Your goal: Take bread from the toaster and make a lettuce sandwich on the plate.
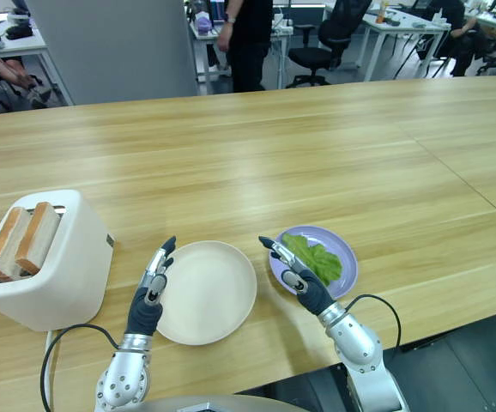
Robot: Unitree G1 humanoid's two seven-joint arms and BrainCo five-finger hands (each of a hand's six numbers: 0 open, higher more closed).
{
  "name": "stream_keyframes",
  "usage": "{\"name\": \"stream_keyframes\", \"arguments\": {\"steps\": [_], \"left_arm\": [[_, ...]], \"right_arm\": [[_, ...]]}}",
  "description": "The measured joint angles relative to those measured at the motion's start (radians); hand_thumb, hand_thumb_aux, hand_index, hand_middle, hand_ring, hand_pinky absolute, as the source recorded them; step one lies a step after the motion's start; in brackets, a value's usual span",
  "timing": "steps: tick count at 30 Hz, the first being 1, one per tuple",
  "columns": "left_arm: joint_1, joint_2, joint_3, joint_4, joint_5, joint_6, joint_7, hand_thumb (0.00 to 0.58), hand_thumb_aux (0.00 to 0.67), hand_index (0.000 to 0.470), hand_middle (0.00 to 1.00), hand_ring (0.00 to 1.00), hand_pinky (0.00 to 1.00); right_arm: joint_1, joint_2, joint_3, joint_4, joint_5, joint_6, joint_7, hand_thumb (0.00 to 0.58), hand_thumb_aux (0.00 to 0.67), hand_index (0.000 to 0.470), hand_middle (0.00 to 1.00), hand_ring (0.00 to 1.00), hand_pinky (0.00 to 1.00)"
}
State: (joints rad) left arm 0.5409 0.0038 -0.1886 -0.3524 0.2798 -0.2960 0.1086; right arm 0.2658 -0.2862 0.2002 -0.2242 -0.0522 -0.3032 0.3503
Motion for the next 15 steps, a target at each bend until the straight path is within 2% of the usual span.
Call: {"name": "stream_keyframes", "arguments": {"steps": [15], "left_arm": [[-0.008, -0.006, -0.052, 0.004, 0.036, -0.001, 0.020, 0.000, 0.000, 0.000, 0.00, 0.00, 0.00]], "right_arm": [[-0.028, 0.019, 0.002, 0.008, 0.002, 0.055, -0.006, 0.000, 0.000, 0.000, 0.00, 0.00, 0.00]]}}
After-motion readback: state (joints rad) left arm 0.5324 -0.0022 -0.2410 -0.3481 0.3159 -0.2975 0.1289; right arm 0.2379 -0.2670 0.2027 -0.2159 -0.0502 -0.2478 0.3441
